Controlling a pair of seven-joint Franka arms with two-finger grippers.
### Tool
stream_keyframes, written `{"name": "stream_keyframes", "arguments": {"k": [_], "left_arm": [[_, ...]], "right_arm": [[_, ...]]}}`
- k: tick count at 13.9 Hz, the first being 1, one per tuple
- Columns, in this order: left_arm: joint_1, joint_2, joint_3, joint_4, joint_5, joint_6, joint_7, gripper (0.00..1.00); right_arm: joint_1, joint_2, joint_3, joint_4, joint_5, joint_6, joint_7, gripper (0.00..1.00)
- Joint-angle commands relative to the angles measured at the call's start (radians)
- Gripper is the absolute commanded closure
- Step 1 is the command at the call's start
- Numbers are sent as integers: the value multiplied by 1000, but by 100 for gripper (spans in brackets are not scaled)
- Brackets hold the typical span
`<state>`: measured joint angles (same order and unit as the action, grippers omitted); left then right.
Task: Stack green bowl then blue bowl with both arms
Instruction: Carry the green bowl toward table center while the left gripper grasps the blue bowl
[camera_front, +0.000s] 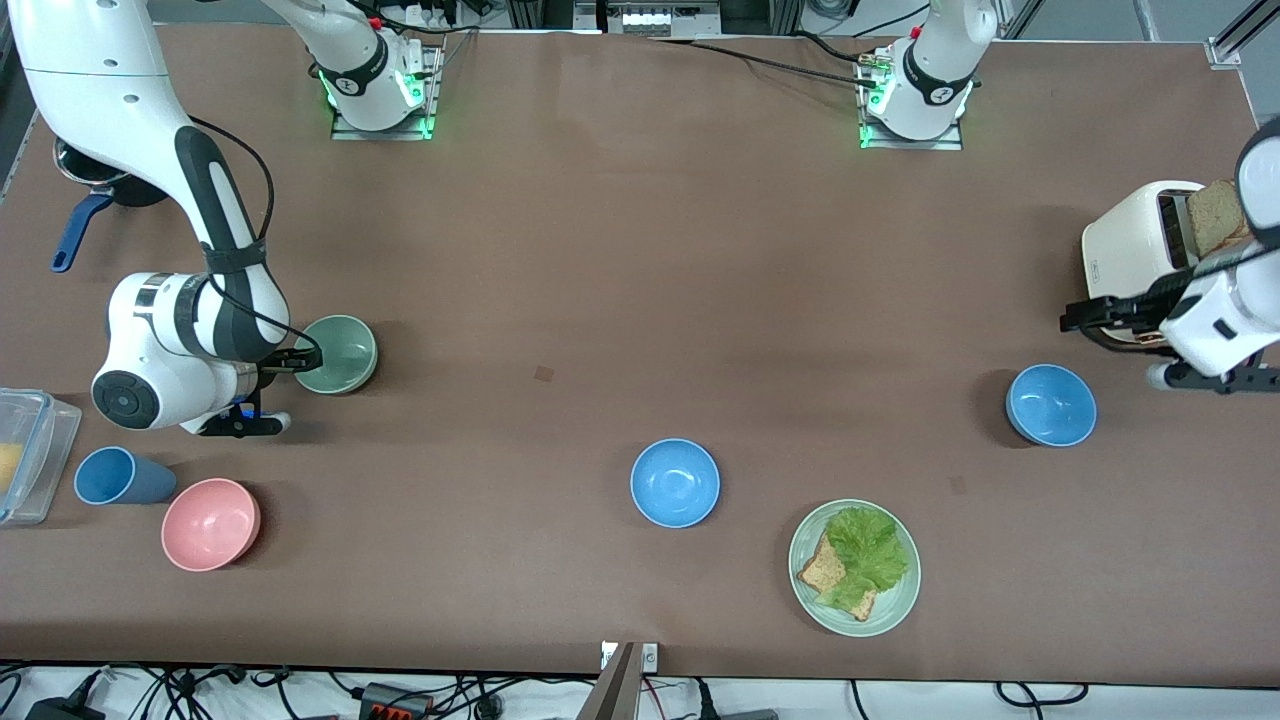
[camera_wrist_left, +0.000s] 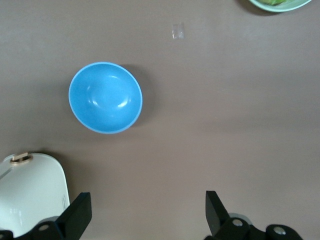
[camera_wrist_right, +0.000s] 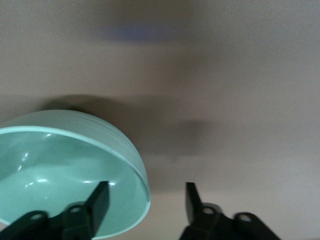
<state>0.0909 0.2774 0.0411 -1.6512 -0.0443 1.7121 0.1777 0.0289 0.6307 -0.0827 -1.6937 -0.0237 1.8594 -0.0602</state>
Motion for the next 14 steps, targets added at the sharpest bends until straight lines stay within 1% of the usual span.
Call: {"name": "stream_keyframes", "arguments": {"k": [1, 2, 3, 4, 6, 8, 9, 11, 12, 14], "left_arm": [[30, 78, 0, 14, 32, 93, 128, 0], [42, 100, 0, 17, 58, 136, 185, 0], [62, 121, 0, 18, 61, 164, 221, 0], [93, 155, -3, 21, 60, 176, 241, 0], [104, 210, -4, 24, 52, 220, 244, 0], [110, 259, -4, 28, 46, 268, 243, 0], [127, 275, -6, 28, 46, 290, 244, 0], [144, 295, -9, 33, 46, 307, 255, 0], [144, 313, -9, 45, 46, 314, 275, 0], [167, 361, -9, 73, 46, 319, 316, 0]], "right_arm": [[2, -8, 7, -11, 4, 0, -18, 76], [2, -6, 9, -11, 5, -2, -20, 93], [0, -6, 21, -11, 5, -3, -20, 100], [0, -8, 29, -8, 5, -8, -20, 100], [0, -16, 43, 0, 4, -28, -24, 100], [5, -38, 70, 31, 5, -103, -40, 100], [5, -42, 93, 61, 7, -152, -36, 100], [15, -40, 167, 141, 5, -212, -26, 100], [37, -40, 194, 170, 7, -220, -12, 100], [109, -31, 219, 190, 19, -211, 105, 100]]}}
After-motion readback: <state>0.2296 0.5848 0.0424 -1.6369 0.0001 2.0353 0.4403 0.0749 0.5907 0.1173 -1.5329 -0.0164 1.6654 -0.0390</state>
